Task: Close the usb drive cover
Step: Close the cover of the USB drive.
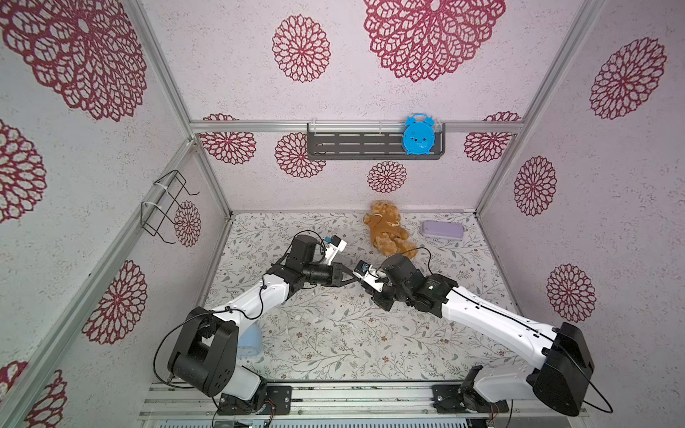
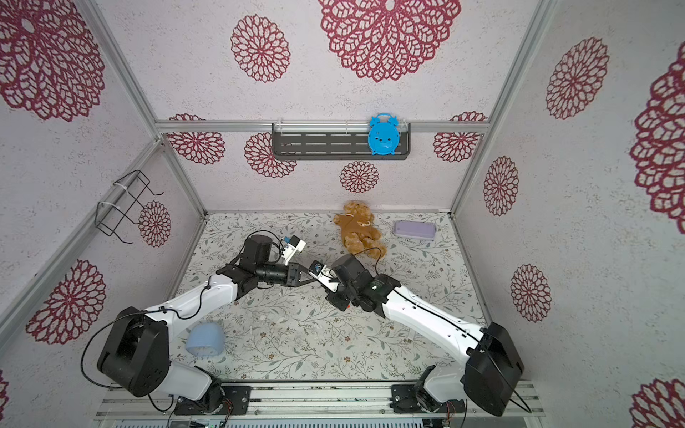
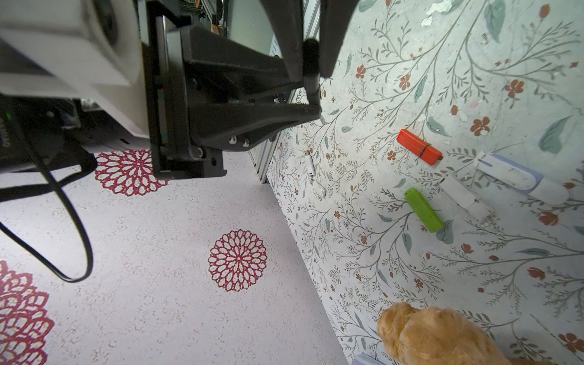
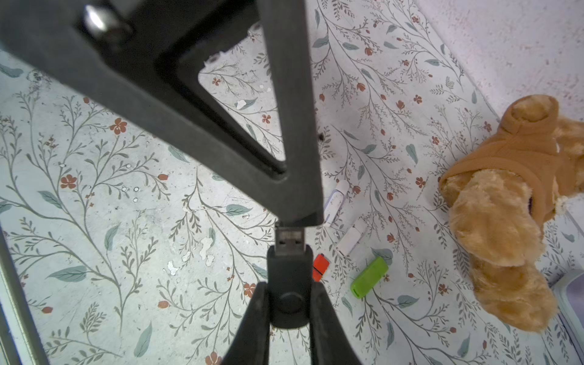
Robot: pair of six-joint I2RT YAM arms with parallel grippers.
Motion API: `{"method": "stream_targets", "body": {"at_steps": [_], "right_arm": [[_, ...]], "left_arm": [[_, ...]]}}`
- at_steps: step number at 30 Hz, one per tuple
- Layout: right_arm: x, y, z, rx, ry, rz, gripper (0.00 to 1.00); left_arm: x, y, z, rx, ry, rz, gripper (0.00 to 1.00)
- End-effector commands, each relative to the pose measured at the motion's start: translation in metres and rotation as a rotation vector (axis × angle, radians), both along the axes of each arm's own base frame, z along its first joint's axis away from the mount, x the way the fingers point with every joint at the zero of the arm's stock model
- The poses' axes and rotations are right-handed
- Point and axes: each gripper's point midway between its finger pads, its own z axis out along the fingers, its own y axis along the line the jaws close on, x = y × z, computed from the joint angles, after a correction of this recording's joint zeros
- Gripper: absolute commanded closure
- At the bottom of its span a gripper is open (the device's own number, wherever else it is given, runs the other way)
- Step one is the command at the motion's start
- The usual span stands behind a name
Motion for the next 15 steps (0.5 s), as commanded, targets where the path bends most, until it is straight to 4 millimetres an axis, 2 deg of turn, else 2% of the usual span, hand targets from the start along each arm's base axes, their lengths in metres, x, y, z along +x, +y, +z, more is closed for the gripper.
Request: {"method": "stream_targets", "body": {"at_steps": [1,9,15], "right_arm": [[0.0087,0.0117,0.0375,0.098,-0.1,-0.001,0.81],[0.0128,0.0059,0.0392,0.064,-0.127,-0.024,0.81],[0.0071,0.0153,0.045,0.105,-0.12,0.013,0.81]], "left_arm": [[-0.0023,-0.0053,0.002,-0.007,-0.01,-0.035,0.9],[-0.0046,-0.0051,-0.0008,0.001,-0.002,-0.051,0.9],[-0.0026,-0.007,-0.0002,0.001,-0.001,-0.055,0.9]]}}
